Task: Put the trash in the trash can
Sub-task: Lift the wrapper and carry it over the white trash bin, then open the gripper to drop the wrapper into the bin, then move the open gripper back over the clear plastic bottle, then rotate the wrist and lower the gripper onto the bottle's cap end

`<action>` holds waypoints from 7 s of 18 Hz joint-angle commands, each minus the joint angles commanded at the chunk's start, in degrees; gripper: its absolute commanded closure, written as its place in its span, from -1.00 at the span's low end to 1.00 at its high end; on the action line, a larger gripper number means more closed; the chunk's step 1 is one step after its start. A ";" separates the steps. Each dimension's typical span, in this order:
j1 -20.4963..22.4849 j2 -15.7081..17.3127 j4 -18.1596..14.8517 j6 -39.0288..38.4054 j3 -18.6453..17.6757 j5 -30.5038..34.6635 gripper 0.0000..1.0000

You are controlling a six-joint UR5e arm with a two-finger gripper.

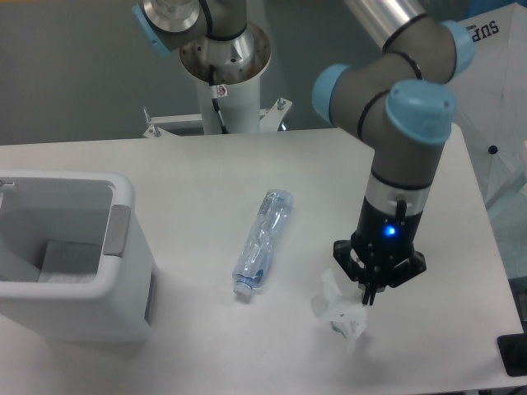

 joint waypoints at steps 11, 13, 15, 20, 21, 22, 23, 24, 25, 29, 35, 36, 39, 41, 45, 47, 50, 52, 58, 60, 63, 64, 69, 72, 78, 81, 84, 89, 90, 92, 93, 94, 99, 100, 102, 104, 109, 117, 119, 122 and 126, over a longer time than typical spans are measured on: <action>-9.57 7.48 0.00 -3.36 0.44 -5.11 1.00; -11.42 8.62 0.00 -4.58 0.44 -5.20 1.00; -12.83 9.59 0.00 -5.29 0.44 -6.16 1.00; -14.93 11.52 0.00 -5.47 0.36 -9.77 1.00; -15.99 11.96 0.00 -6.51 0.36 -10.12 1.00; -16.87 12.40 0.00 -7.65 0.36 -11.08 1.00; -17.05 12.49 0.00 -8.27 0.27 -12.31 1.00; -17.22 13.10 0.00 -8.89 0.01 -13.45 1.00; -17.31 13.46 0.00 -9.59 -0.26 -14.77 1.00; -19.59 14.60 0.00 -12.76 -1.05 -16.71 1.00; -21.27 14.34 0.09 -12.68 -3.50 -16.72 1.00; -21.36 14.43 0.17 -12.33 -4.73 -16.72 1.00; -21.45 14.69 0.26 -11.54 -7.11 -16.72 0.97; -21.45 14.60 0.26 -10.39 -7.20 -16.72 0.30; -21.45 14.25 0.26 -8.46 -7.20 -16.63 -0.87; -21.27 14.16 0.26 -8.45 -7.20 -16.54 -1.00; -19.78 14.08 0.18 -8.45 -7.11 -16.54 -1.00; -17.50 14.08 0.18 -8.45 -7.11 -16.54 -1.00; -10.03 12.24 0.18 -8.37 -7.47 -16.45 -1.00; -8.01 10.48 0.09 -8.37 -7.47 -16.28 -1.00; -5.20 6.97 0.18 -8.28 -7.47 -16.10 -1.00; -4.40 5.91 0.18 -7.93 -7.47 -16.10 -1.00; -3.34 1.42 0.09 -5.38 -6.68 -12.61 -1.00; -3.34 0.02 -0.17 -5.20 -6.85 -9.16 -1.00; -3.95 -2.88 -1.58 -3.71 -6.94 -3.82 -1.00; -5.71 -4.73 -2.28 -2.48 -6.94 -0.64 -1.00; -8.34 -6.49 -5.17 0.06 -6.68 4.97 -1.00; -10.01 -8.77 -15.28 4.20 -4.31 11.92 -1.00; -10.80 -9.91 -16.42 4.20 -3.00 13.68 -1.00; -12.03 -12.19 -18.71 4.20 0.08 16.06 -1.00; -12.48 -13.07 -20.90 4.20 1.49 16.24 -1.00; -12.48 -13.78 -23.27 4.20 2.46 16.42 -1.00; -14.94 -15.46 -25.66 4.20 2.99 21.52 -1.00; -14.94 -15.54 -25.58 4.20 2.99 21.52 -1.00; -15.03 -16.24 -25.58 4.11 3.08 21.78 -1.00; -15.20 -17.03 -25.58 4.11 3.43 21.96 -1.00; -17.75 -18.88 -25.66 4.29 2.64 26.43 -1.00; -18.72 -20.38 -25.49 4.11 1.77 28.28 -0.97; -18.72 -20.38 -25.31 4.11 0.80 28.37 -0.91; -18.81 -20.03 -25.31 4.11 -0.08 28.37 -0.68; -18.81 -20.20 -25.31 4.03 -0.08 28.46 -0.07</action>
